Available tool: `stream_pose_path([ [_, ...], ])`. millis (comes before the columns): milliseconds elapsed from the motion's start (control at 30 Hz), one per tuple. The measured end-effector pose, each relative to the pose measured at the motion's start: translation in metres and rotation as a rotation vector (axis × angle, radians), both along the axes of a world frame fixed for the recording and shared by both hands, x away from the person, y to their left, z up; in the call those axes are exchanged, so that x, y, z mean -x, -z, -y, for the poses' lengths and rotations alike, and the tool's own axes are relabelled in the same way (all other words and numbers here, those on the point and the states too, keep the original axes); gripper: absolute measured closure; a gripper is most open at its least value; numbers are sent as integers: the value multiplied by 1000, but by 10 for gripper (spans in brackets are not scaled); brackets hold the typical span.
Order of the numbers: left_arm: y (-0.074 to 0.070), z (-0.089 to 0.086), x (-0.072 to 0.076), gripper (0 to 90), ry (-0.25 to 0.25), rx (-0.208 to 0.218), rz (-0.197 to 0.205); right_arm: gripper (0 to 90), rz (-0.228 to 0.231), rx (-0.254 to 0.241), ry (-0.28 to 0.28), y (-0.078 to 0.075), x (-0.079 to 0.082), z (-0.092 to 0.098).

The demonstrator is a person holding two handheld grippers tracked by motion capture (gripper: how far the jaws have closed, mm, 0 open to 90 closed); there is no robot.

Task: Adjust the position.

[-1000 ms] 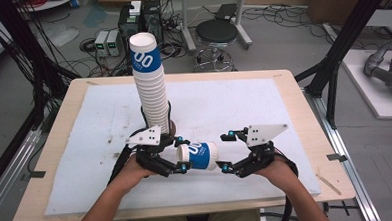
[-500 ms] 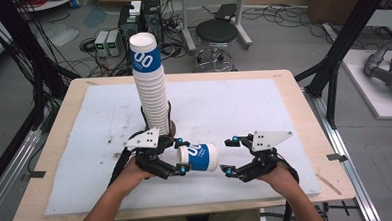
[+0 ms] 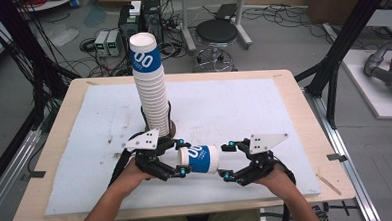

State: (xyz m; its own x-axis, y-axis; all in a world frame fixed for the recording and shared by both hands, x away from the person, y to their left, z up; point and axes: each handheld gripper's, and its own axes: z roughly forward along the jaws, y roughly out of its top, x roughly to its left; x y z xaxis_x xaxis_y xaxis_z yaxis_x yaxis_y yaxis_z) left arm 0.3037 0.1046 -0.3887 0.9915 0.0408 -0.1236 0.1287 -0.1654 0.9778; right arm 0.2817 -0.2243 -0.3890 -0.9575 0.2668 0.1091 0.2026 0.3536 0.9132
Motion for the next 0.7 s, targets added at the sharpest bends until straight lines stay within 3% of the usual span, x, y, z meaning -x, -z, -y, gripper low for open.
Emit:
stream_pose_path([
  [467, 3, 7, 2, 297, 56, 24, -3, 167, -60, -41, -74, 8, -1, -13],
  [700, 3, 6, 2, 298, 56, 26, -5, 193, -38, -46, -83, 9, 0, -14],
])
